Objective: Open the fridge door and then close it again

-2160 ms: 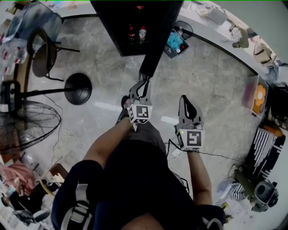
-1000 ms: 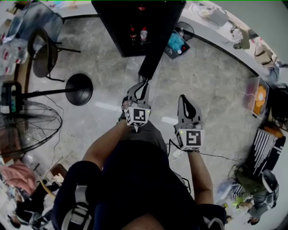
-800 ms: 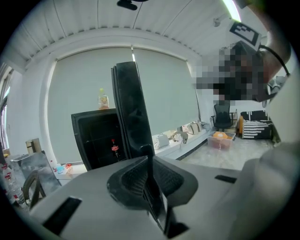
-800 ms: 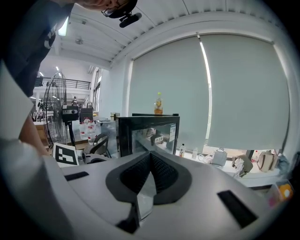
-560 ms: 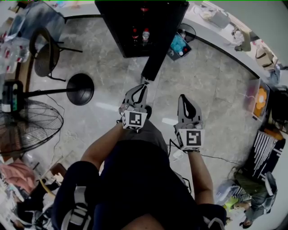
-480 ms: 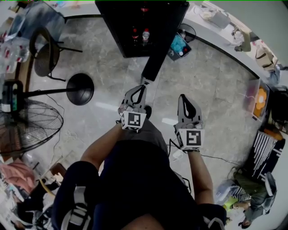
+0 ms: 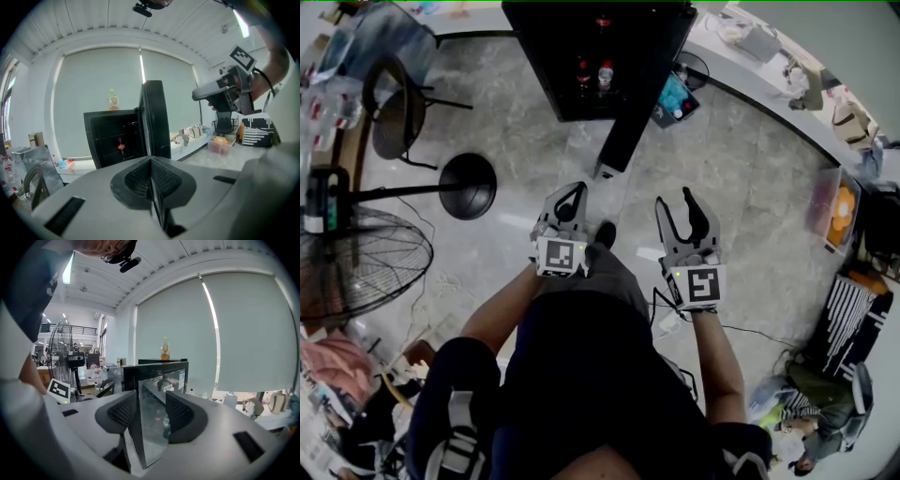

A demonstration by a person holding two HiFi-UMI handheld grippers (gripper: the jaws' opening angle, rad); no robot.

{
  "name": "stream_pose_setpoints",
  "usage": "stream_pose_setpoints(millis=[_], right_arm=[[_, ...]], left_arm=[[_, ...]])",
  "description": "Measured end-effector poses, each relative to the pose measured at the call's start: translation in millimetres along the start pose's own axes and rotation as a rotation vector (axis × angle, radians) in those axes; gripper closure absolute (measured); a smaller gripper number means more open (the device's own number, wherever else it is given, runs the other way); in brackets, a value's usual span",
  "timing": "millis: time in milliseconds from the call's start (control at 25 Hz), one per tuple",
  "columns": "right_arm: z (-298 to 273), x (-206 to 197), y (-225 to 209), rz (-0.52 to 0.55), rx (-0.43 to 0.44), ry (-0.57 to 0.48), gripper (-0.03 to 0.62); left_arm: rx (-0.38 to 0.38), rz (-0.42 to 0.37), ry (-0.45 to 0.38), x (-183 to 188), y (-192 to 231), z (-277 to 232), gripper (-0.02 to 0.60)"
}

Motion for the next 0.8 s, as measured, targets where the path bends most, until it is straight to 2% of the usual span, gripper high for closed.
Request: stream_pose_setpoints(millis=[400, 800], right_arm=[[-12, 34, 21, 0.006, 0.080, -0.045, 0.310], [-42, 71, 61, 0.105, 0.000, -0.125, 0.293]], left_arm=[[0.041, -0.003, 0.002, 12, 33, 34, 0.560], [0.129, -0.021, 0.023, 11, 78, 68, 0.560]])
Point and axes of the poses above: the fingertips, and each gripper's own axes: z backward along the fingers, y to its left, x out of its top, the point moved 3 cm from there along z, backward along the fingers, and after that the axes turned 5 degrees about -y, right-handed, at the moved point
